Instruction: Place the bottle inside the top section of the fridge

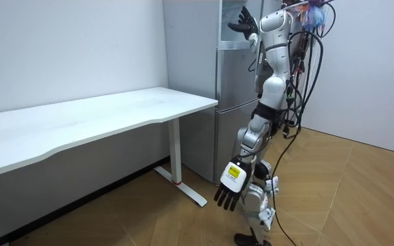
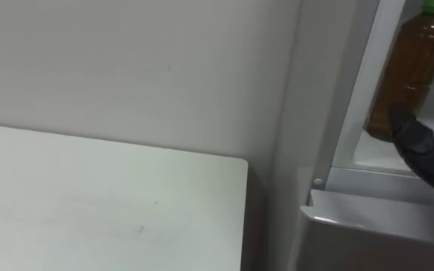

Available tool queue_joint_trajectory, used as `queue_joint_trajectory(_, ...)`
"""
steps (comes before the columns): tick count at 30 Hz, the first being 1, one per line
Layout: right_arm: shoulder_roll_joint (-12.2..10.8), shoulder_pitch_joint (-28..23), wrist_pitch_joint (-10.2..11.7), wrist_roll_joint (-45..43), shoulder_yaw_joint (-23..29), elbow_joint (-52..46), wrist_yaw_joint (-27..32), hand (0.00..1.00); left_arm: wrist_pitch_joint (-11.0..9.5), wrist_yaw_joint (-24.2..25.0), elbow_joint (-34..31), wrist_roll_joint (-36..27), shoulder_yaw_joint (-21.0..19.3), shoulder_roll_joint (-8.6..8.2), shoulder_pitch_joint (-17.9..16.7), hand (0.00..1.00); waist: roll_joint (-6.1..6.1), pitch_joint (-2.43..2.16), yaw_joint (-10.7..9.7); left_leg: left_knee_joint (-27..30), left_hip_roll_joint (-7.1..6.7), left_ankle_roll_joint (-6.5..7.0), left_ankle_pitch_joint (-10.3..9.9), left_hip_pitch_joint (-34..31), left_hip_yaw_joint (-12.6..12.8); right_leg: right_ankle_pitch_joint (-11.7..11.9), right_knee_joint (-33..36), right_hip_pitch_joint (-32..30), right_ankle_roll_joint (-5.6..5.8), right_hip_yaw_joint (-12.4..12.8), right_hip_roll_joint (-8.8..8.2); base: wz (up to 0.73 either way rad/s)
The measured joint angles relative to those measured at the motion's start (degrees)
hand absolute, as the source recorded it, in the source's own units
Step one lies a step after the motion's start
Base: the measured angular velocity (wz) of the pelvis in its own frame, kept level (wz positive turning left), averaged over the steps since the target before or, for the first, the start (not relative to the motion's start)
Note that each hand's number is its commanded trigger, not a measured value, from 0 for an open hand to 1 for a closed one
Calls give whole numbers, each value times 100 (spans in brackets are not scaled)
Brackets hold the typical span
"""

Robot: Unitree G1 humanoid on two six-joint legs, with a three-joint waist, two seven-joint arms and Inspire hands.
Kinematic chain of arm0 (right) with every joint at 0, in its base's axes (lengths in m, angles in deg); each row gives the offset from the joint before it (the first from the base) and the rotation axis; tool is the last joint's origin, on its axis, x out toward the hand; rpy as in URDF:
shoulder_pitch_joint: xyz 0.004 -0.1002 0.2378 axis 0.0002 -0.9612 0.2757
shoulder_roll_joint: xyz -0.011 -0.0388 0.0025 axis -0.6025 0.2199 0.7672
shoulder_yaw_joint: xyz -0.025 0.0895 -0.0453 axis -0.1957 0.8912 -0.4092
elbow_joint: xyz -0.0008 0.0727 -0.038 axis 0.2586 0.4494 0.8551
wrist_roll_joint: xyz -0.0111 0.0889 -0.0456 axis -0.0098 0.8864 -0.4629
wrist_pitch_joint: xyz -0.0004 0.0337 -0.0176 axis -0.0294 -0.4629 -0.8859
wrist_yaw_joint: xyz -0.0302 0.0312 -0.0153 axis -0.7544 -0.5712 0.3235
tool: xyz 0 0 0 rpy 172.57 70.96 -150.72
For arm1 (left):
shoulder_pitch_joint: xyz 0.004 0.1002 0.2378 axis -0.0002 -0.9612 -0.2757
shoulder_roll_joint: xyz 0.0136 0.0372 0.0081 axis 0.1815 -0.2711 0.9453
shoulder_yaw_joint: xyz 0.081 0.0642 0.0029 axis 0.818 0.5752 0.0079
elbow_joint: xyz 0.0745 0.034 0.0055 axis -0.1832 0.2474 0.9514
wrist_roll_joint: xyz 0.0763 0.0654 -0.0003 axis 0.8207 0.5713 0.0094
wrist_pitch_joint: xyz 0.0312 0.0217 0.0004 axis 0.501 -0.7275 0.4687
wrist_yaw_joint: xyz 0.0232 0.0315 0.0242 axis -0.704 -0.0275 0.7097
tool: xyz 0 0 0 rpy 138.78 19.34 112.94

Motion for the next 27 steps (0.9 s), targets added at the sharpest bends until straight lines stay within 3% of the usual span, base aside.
queue_joint_trajectory(5, -156, -299, 7, -705, -106, -6, -41, 0, -66, 0, 183, 11, 10, 1, 156, 0, 73, -1, 12, -9, -5, 0, 0, 4, 52, 0, 47, -59, 0, 45, 1, -9)
queue_joint_trajectory(8, -178, -352, 47, -775, -106, -6, -24, 0, -106, 0, 189, 5, 9, 1, 188, 0, 69, 30, 13, -8, -5, 0, 0, 19, 65, -1, 72, -68, 0, 58, 0, -3)
queue_joint_trajectory(13, -422, -679, 327, -821, -111, 102, 117, 0, -197, 0, 189, 2, 137, -2, 180, 0, 51, 35, 11, 1, -13, 3, -2, 3, 66, -1, 28, -76, 1, 57, -3, 0)
queue_joint_trajectory(23, -689, -1052, 454, -840, -328, 589, 461, 0, -286, -171, 552, -2, 248, -1, 236, 0, 175, 23, -109, -6, -12, 3, -1, 1, 87, -2, -10, -72, 2, 76, 14, 0)
queue_joint_trajectory(27, -736, -1025, 731, -745, -328, 851, 453, 0, -319, -238, 665, -100, 291, -1, 321, 0, 219, 24, -118, -44, -2, 2, -2, 57, 159, -2, -3, -60, 2, 141, 28, -5)
